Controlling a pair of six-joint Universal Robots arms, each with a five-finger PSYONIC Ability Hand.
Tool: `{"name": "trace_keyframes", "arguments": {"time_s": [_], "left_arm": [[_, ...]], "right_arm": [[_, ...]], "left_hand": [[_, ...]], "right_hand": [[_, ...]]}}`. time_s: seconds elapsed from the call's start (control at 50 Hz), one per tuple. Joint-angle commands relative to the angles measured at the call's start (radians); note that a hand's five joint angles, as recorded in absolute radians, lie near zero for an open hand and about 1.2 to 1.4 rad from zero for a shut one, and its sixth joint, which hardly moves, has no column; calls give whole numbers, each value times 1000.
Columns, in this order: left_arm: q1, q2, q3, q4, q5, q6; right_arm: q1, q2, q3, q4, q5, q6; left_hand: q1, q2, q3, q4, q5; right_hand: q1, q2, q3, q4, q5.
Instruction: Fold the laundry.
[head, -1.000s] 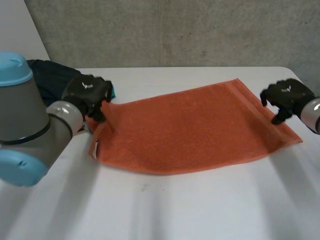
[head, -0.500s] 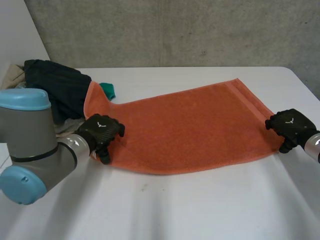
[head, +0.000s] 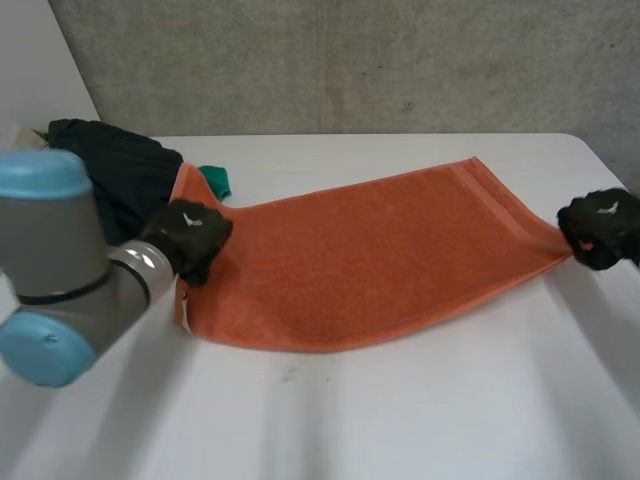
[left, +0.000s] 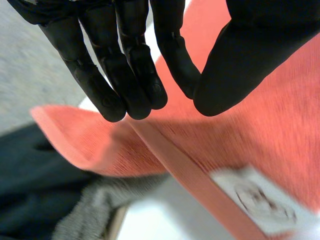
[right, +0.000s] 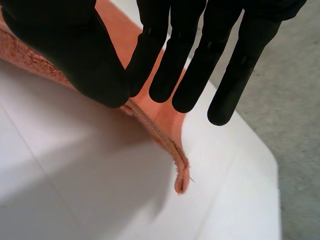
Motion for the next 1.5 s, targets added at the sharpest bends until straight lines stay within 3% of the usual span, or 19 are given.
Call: {"name": "trace_keyframes", "arguments": {"time_s": [0.02,0.14,0.26,0.32,0.34,0.4,0.54,0.7,0.98,1.12,1.3,1.44,1.5], "left_arm": [[3,175,-33,-52,15,-125],[40,87,15,-15,-11,-112],[52,-36,61,-36,-18,-99],[45,-36,40,-76,-2,-108],[39,-20,18,-90,11,-118],[32,49,-47,-104,36,-142],[-15,184,-204,-113,70,-144],[-43,81,-227,-127,48,-101],[-52,-147,-43,-90,-86,-7],[-64,-199,50,-55,-131,3],[-75,-274,138,-4,-171,60],[-72,-320,195,14,-194,112],[-69,-335,208,40,-186,128]], "right_arm": [[-22,-181,-30,150,-2,7],[36,-149,-50,133,-2,58],[138,-4,-139,80,42,112],[172,87,-224,47,118,148],[188,133,-272,37,163,174],[214,206,-367,15,251,228],[265,322,-533,-11,360,314],[311,378,-600,-19,423,328],[305,362,-540,-22,408,328],[284,339,-495,-23,360,325],[267,339,-478,-22,339,305],[262,337,-463,-22,326,291],[262,334,-458,-19,323,287]], "left_hand": [[224,202,211,203,233],[224,202,211,203,233],[224,202,211,203,233],[-18,-41,-31,-39,-9],[-199,-222,-212,-220,-190],[-397,-420,-410,-418,-388],[-375,-397,-387,-396,-366],[-403,-426,-416,-424,-394],[-659,-682,-672,-680,-650],[-671,-693,-684,-692,-662],[-557,-579,-569,-578,-548],[-204,-227,-217,-225,-196],[-172,-194,-185,-193,-163]], "right_hand": [[254,218,210,202,232],[254,218,210,202,232],[254,218,210,202,232],[254,218,210,202,232],[254,218,210,202,232],[254,218,210,202,232],[254,218,210,202,232],[254,218,210,202,232],[254,218,210,202,232],[254,218,210,202,232],[254,218,210,202,232],[254,218,210,202,232],[254,218,210,202,232]]}}
